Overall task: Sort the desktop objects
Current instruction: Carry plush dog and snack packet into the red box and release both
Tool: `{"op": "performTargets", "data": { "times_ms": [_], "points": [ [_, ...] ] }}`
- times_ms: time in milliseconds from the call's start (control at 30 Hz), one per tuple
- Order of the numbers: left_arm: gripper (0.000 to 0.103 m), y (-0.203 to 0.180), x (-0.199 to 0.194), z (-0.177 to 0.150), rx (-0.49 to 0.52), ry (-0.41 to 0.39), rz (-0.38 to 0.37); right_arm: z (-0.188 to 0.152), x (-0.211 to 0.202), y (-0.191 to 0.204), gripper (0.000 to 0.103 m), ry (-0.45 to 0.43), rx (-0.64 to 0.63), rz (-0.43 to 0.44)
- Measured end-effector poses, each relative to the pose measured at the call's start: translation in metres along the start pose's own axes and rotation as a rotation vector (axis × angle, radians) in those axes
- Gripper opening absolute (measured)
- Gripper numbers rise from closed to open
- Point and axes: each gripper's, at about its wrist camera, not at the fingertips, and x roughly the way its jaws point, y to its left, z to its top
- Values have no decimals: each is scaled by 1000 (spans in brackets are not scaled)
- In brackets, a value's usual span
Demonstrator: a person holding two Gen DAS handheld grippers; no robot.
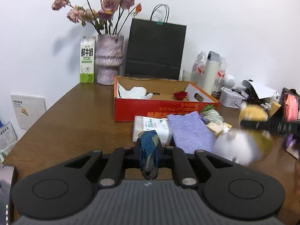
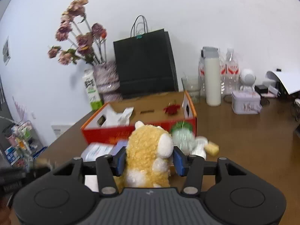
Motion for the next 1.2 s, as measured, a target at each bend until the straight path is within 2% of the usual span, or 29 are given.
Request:
{"op": "performTargets", "data": {
  "times_ms": [200,367,500,700,867,967,1067,1200],
  "points": [
    [12,-14,-24,-33,-22,82,-9,-51,-37,6,50,67,-25,5],
    [12,-23,-43,-61,-31,102,15,-86,-57,4,50,113,-3,-37],
    [12,-25,-43,-62,-28,116,15,-98,-72,11,50,126,-37,-22],
    [12,-25,-39,-63,-27,125,19,-98,-83,28,50,106,-92,1],
    [12,-24,-28,-51,-34,119,16,-85,-76,28,50,97,-89,16],
    [12,-23,-17,-25,-42,71,1,-63,-69,23,50,63,-91,44],
    [12,-24,-2,11,-32,7,-8,-26,-51,20,50,-5,-136,39],
    [13,-21,38,65,17,-53,-7,41,-14,10,50,-71,-161,34]
  ]
}}
